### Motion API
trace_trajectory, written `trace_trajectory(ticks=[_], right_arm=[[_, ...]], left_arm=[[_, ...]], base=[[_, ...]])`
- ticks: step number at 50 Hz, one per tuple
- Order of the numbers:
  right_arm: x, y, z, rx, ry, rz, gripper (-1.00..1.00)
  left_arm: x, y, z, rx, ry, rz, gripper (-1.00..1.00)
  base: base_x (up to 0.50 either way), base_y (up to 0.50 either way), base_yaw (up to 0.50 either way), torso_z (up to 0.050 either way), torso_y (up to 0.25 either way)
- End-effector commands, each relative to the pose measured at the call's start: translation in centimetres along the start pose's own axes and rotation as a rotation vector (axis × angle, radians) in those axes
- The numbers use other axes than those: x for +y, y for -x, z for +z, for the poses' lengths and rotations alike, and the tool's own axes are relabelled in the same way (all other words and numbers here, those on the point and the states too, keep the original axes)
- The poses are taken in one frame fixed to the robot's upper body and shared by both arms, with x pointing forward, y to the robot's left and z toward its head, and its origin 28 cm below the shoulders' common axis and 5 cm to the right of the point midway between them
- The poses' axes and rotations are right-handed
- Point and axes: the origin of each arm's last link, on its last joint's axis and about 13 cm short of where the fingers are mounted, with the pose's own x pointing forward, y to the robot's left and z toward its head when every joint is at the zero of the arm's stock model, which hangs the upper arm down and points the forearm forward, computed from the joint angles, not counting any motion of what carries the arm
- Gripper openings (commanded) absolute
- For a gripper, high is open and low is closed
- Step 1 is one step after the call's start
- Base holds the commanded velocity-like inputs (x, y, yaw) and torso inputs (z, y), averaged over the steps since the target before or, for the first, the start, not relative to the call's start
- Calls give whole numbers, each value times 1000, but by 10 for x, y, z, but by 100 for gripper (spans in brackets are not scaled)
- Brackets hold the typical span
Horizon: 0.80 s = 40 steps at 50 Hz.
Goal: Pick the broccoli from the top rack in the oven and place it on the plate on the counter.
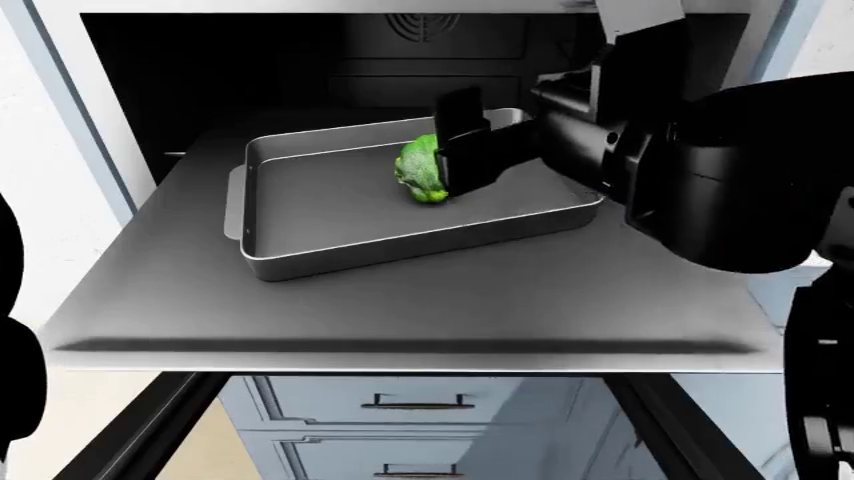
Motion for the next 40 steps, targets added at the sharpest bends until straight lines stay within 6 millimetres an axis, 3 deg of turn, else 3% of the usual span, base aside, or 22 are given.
trace_trajectory(ticks=[1,15,31,40], right_arm=[[-10,-17,17,23,47,-4,100],[-13,-46,-16,49,-24,-8,100],[-14,-63,17,-10,-15,19,100],[-20,-66,3,18,-26,-7,100]], left_arm=[[-1,1,0,2,2,-6,100],[-1,3,4,0,-6,-16,100],[-2,2,6,-6,-12,-26,100],[-3,4,3,3,-7,-28,100]], base=[[0,0,0,0,0],[0,0,0,0,0],[0,0,0,0,0],[0,0,0,0,0]])
